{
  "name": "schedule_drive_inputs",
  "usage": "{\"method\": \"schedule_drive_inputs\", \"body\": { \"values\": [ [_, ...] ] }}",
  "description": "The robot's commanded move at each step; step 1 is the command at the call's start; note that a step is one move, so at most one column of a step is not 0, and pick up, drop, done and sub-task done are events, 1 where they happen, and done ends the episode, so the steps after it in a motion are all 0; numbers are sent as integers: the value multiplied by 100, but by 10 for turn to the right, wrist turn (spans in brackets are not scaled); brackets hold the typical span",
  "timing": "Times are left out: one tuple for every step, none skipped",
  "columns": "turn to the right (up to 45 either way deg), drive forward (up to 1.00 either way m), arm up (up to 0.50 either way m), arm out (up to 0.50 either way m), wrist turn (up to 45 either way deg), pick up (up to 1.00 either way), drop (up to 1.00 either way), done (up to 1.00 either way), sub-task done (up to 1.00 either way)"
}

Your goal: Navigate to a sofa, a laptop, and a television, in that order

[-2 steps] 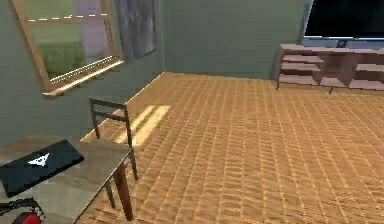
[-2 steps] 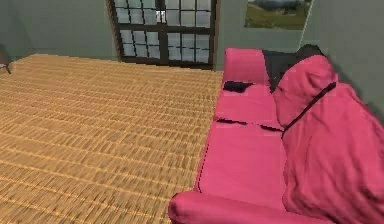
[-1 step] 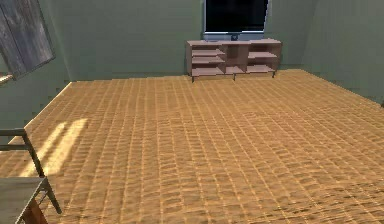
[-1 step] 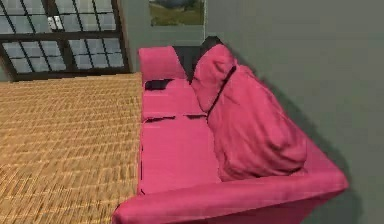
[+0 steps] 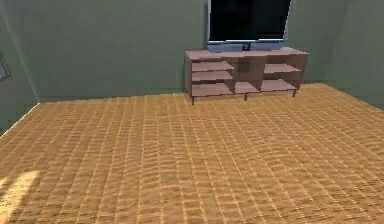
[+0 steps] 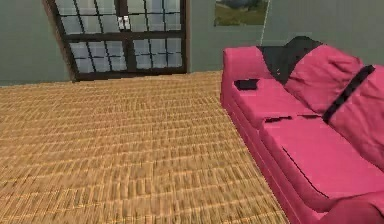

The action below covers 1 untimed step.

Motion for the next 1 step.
{"method": "schedule_drive_inputs", "body": {
  "values": [
    [0,100,0,0,0,0,0,0,0]
  ]
}}
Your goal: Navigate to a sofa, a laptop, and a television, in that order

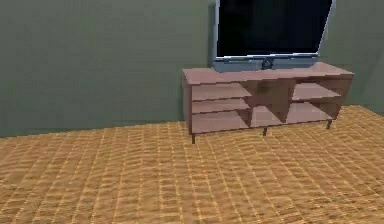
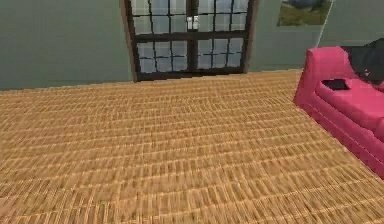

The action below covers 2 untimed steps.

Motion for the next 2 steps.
{"method": "schedule_drive_inputs", "body": {
  "values": [
    [0,100,0,0,0,0,0,0,0],
    [0,35,0,0,0,0,0,0,0]
  ]
}}
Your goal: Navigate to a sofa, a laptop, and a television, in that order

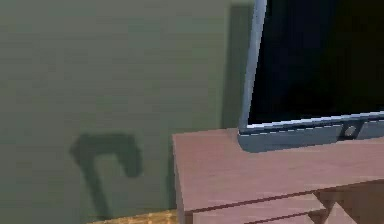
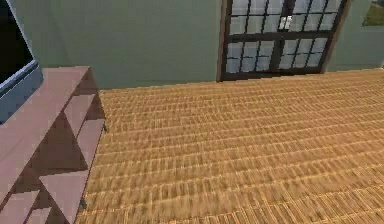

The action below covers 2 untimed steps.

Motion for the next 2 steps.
{"method": "schedule_drive_inputs", "body": {
  "values": [
    [390,0,0,0,0,0,0,0,0],
    [0,0,0,0,0,0,0,100,0]
  ]
}}
